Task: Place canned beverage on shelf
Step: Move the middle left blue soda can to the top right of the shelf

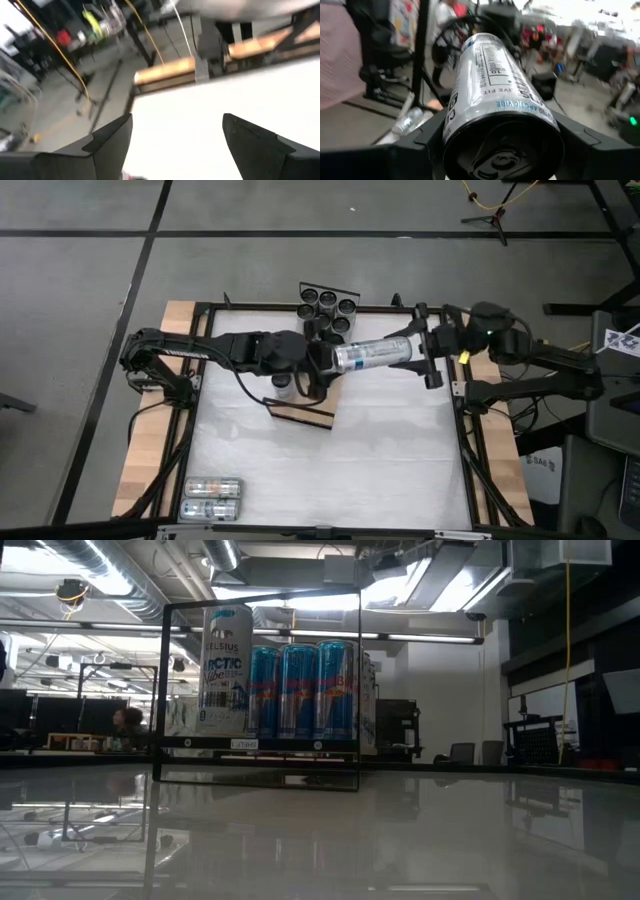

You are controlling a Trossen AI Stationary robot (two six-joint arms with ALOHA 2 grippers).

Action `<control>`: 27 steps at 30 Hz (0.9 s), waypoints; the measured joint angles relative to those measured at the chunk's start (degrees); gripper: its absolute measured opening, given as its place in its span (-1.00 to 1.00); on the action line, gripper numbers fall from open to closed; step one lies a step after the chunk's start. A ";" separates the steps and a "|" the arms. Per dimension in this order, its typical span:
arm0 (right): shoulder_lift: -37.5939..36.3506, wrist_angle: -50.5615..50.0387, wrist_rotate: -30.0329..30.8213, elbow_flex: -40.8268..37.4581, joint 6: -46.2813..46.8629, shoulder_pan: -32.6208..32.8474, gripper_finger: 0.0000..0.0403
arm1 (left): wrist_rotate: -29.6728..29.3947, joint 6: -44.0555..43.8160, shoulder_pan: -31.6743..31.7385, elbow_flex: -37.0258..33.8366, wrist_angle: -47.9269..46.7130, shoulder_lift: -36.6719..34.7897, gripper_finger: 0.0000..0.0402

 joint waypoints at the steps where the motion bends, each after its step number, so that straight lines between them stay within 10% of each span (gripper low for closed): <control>1: 0.01 -1.10 0.66 0.00 -0.01 0.00 0.22 | 0.03 -0.97 0.08 0.00 -1.87 0.00 0.51; 27: 12.81 -70.47 18.29 23.48 18.26 -0.04 0.23 | 1.25 -8.53 0.37 0.09 -18.93 -0.09 0.51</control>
